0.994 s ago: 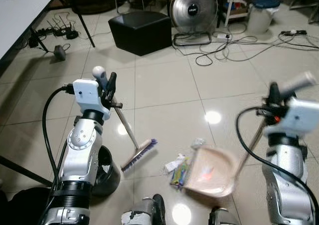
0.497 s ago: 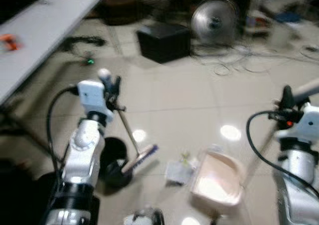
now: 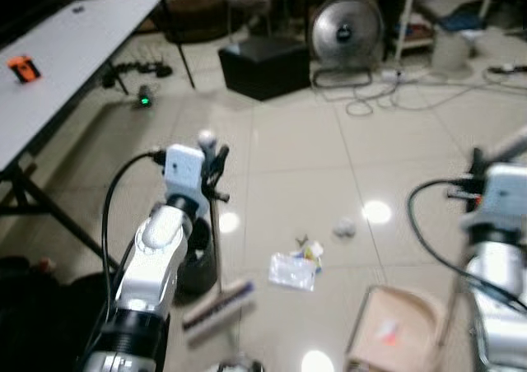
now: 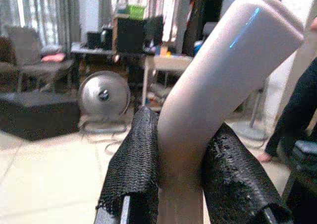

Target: Sweep floor

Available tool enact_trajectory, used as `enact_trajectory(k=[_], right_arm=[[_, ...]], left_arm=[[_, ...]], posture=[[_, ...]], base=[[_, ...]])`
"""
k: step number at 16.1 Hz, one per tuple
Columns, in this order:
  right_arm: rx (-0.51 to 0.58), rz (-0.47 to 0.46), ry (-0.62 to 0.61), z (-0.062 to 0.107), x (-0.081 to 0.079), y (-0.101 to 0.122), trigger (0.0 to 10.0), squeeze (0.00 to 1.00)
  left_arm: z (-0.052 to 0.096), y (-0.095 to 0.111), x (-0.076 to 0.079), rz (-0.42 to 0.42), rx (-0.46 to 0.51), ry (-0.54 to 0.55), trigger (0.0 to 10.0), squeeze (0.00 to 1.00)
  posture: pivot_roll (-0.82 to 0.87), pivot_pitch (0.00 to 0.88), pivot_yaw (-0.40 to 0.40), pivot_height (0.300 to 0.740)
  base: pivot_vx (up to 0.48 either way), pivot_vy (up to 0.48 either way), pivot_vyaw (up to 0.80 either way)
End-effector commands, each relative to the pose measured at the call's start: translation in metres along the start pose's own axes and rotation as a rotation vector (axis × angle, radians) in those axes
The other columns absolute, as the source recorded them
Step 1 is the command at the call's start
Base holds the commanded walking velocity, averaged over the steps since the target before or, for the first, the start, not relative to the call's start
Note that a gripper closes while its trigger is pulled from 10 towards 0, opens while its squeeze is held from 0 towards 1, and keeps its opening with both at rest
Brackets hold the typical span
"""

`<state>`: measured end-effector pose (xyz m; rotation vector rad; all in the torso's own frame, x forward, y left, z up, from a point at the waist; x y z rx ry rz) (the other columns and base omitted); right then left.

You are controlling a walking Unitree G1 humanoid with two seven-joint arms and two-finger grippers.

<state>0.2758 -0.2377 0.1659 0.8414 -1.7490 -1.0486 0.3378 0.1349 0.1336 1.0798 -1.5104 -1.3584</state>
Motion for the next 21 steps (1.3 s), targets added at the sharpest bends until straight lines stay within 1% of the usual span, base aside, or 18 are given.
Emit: enact_trajectory(k=[1, 3, 6, 9, 13, 18, 21], right_arm=[[0.053, -0.008, 0.012, -0.0029, -0.0032, 0.0170, 10.0, 0.00], [0.046, -0.022, 0.032, -0.0016, -0.0077, 0.0177, 10.0, 0.00], [0.026, -0.076, 0.035, -0.0022, -0.0087, 0.0180, 10.0, 0.00], [0.018, -0.088, 0.047, -0.0029, -0.0089, 0.0182, 10.0, 0.00], [0.022, -0.077, 0.070, -0.0047, -0.0103, 0.0200, 10.0, 0.00], [0.010, -0.099, 0.071, -0.0062, -0.0086, 0.0181, 10.0, 0.00], [0.010, -0.111, 0.080, -0.0072, -0.0097, 0.0185, 10.0, 0.00]], left_arm=[[-0.0021, 0.0197, -0.0003, -0.022, 0.066, -0.019, 10.0, 0.00], [-0.0030, 0.0257, 0.0032, -0.009, 0.090, -0.022, 10.0, 0.00], [-0.0049, 0.0268, 0.0028, 0.003, 0.094, -0.017, 10.0, 0.00], [-0.0041, 0.0267, 0.0029, 0.004, 0.095, -0.015, 10.0, 0.00], [-0.0004, 0.0268, 0.0010, 0.007, 0.100, 0.000, 10.0, 0.00], [0.0027, 0.0276, 0.0026, 0.001, 0.104, -0.003, 10.0, 0.00], [0.0049, 0.0273, 0.0094, 0.003, 0.108, -0.015, 10.0, 0.00]], posture=[[0.01, 0.062, 0.145, 0.740], [0.01, 0.065, 0.144, 0.740], [0.01, 0.068, 0.142, 0.740], [0.01, 0.068, 0.131, 0.740], [0.01, 0.071, 0.108, 0.740], [0.02, 0.066, 0.090, 0.740], [0.02, 0.067, 0.090, 0.740]], base=[[0.000, 0.000, 0.00], [0.000, 0.000, 0.00], [0.170, 0.000, 0.00], [0.257, 0.000, 0.00], [0.259, 0.000, 0.00], [0.259, 0.000, 0.00], [0.272, 0.000, 0.00]])
Point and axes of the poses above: a point about 5 cm out from each wrist's last joint towards the gripper, its own z axis pointing back from the gripper into the wrist, its own y axis along the axis of the wrist's last joint, x = y × z, the point moved 3 cm from there along -z, pointing out of the wrist towards the gripper, and after that the axes turned 7 degrees about z, right-handed, at the moved point
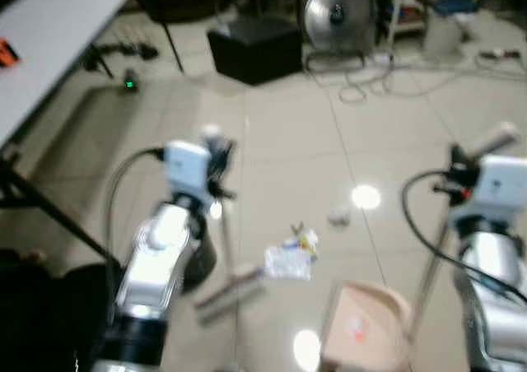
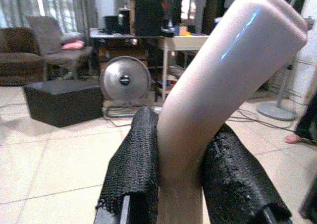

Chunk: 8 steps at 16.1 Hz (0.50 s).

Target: Sweep floor

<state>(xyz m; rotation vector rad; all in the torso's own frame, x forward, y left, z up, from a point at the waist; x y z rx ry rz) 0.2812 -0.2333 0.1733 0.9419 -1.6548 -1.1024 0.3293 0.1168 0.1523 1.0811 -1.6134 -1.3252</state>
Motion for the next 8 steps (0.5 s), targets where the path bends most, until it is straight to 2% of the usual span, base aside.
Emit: enact_trajectory(k=[1, 2, 4, 8], right_arm=[[0.037, -0.009, 0.025, -0.0021, -0.0075, 0.0102, 10.0, 0.00], [0.037, -0.011, 0.023, -0.0016, -0.0077, 0.0104, 10.0, 0.00], [0.035, -0.015, 0.021, -0.0003, -0.0082, 0.0094, 10.0, 0.00], [0.030, -0.018, 0.014, 0.0000, -0.0066, 0.0083, 10.0, 0.00]], left_arm=[[0.0035, 0.0095, -0.0094, -0.022, 0.034, 0.024, 10.0, 0.00], [0.0035, 0.0096, -0.0085, -0.020, 0.035, 0.021, 10.0, 0.00], [0.0024, 0.0103, -0.0075, -0.022, 0.037, 0.014, 10.0, 0.00], [0.0006, 0.0120, -0.0078, -0.027, 0.043, 0.012, 10.0, 0.00]], posture=[[0.02, 0.067, 0.092, 0.740], [0.02, 0.067, 0.092, 0.740], [0.02, 0.064, 0.099, 0.740], [0.02, 0.061, 0.102, 0.740]], base=[[0.292, 0.000, 0.00], [0.304, 0.000, 0.00], [0.313, 0.000, -0.41], [0.322, 0.000, 0.00]])
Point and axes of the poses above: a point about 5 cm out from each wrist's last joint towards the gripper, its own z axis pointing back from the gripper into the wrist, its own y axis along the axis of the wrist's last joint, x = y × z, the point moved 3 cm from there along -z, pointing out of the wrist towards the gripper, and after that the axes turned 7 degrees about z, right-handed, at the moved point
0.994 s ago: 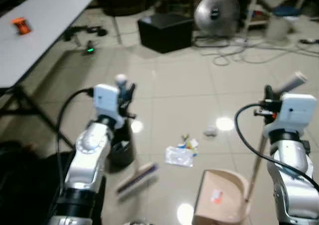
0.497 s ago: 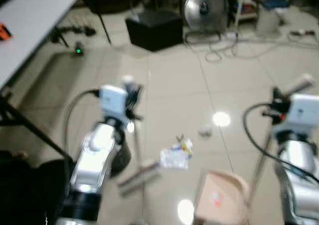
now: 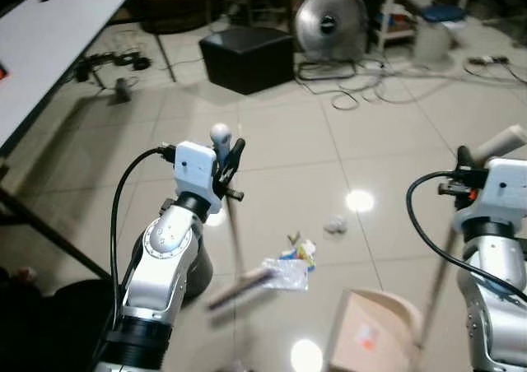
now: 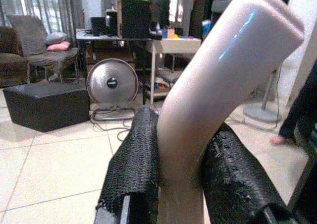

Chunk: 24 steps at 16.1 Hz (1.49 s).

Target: Sweep floor

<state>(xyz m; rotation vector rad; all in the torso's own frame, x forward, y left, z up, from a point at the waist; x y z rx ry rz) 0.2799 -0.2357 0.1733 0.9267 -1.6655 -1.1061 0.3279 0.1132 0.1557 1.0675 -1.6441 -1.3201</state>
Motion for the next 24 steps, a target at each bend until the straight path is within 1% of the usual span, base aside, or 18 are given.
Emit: enact_trajectory(k=[1, 22, 23, 24], right_arm=[[0.032, -0.030, 0.024, -0.0007, -0.0091, 0.0088, 10.0, 0.00], [0.029, -0.028, 0.029, 0.0013, -0.0110, 0.0071, 10.0, 0.00], [0.026, -0.019, 0.036, 0.0008, -0.0125, 0.0063, 10.0, 0.00], [0.007, 0.028, 0.064, -0.0018, -0.0180, 0.0015, 10.0, 0.00]], left_arm=[[0.0011, 0.0092, -0.0115, -0.041, 0.030, 0.031, 10.0, 0.00], [0.0009, 0.0073, -0.0121, -0.037, 0.026, 0.027, 10.0, 0.00], [0.0008, 0.0070, -0.0123, -0.036, 0.025, 0.028, 10.0, 0.00], [0.0007, 0.0063, -0.0126, -0.034, 0.023, 0.029, 10.0, 0.00]], posture=[[0.02, 0.060, 0.103, 0.740], [0.02, 0.065, 0.111, 0.740], [0.02, 0.068, 0.115, 0.740], [0.02, 0.068, 0.115, 0.740]], base=[[0.341, 0.000, 0.00], [0.347, 0.000, 0.00], [0.345, 0.000, 0.00], [0.352, 0.000, 0.00]])
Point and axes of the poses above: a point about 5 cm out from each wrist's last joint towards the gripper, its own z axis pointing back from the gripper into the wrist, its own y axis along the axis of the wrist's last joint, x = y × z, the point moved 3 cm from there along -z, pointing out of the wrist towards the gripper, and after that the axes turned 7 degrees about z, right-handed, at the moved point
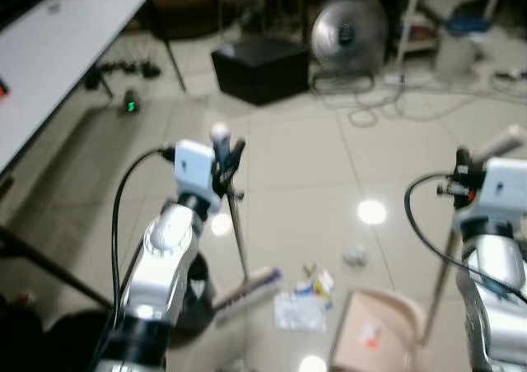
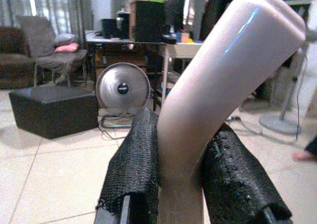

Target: Sweep floor

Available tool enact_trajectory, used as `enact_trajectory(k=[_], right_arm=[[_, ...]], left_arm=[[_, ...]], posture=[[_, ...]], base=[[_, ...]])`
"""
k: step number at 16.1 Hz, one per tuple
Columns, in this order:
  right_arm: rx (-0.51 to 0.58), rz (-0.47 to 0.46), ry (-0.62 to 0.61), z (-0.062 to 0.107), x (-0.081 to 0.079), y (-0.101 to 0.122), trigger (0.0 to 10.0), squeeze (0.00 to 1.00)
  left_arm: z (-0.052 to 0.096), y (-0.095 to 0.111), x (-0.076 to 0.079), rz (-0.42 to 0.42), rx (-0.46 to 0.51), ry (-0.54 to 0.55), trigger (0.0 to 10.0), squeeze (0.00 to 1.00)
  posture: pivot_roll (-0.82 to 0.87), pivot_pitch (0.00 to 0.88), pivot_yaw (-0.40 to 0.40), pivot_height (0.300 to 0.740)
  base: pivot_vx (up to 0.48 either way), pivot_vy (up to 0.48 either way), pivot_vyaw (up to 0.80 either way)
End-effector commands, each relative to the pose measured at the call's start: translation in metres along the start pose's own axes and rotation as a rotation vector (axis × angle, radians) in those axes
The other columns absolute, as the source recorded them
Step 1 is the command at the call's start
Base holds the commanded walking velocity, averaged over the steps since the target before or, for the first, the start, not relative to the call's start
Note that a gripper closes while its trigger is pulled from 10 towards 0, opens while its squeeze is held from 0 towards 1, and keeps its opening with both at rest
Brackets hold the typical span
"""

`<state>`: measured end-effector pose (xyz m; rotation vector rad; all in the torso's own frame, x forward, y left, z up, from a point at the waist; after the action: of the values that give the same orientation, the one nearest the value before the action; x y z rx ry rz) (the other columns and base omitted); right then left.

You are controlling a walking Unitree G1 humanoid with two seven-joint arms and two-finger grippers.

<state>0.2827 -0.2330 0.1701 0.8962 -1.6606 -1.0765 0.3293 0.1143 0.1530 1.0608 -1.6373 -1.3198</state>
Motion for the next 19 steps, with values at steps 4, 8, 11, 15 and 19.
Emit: enact_trajectory(k=[4, 8, 11, 15, 19], right_arm=[[0.036, 0.079, 0.074, -0.012, -0.024, 0.003, 10.0, 0.00], [0.100, 0.106, 0.108, -0.019, -0.032, -0.001, 10.0, 0.00], [0.132, 0.117, 0.113, -0.024, -0.030, -0.004, 10.0, 0.00], [0.183, 0.149, 0.161, -0.029, -0.037, -0.009, 10.0, 0.00], [0.239, 0.154, 0.212, -0.029, -0.046, -0.008, 10.0, 0.00]], left_arm=[[0.002, 0.006, -0.010, -0.024, 0.018, 0.031, 10.0, 0.00], [0.001, -0.006, -0.008, 0.027, -0.023, 0.065, 10.0, 0.00], [-0.003, -0.013, -0.006, 0.059, -0.026, 0.101, 10.0, 0.00], [-0.007, -0.020, -0.014, 0.090, 0.033, 0.257, 10.0, 0.00], [-0.012, -0.025, -0.018, 0.123, 0.063, 0.341, 10.0, 0.00]], posture=[[0.03, 0.098, 0.126, 0.740], [0.05, 0.158, 0.129, 0.740], [0.06, 0.206, 0.135, 0.740], [0.08, 0.264, 0.141, 0.740], [0.07, 0.289, 0.144, 0.740]], base=[[0.349, 0.000, 0.00], [0.170, 0.000, 0.00], [0.000, 0.000, 0.00], [0.000, 0.000, 0.00], [0.000, 0.000, 0.00]])
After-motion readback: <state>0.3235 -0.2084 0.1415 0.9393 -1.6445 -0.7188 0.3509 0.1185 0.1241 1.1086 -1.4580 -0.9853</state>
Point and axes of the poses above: a point about 5 cm out from each wrist's last joint towards the gripper, its own z axis pointing back from the gripper into the wrist, its own y axis along the axis of the wrist's last joint, x = y × z, the point moved 3 cm from there along -z, pointing out of the wrist towards the gripper, and after that the axes turned 7 degrees about z, right-handed, at the moved point
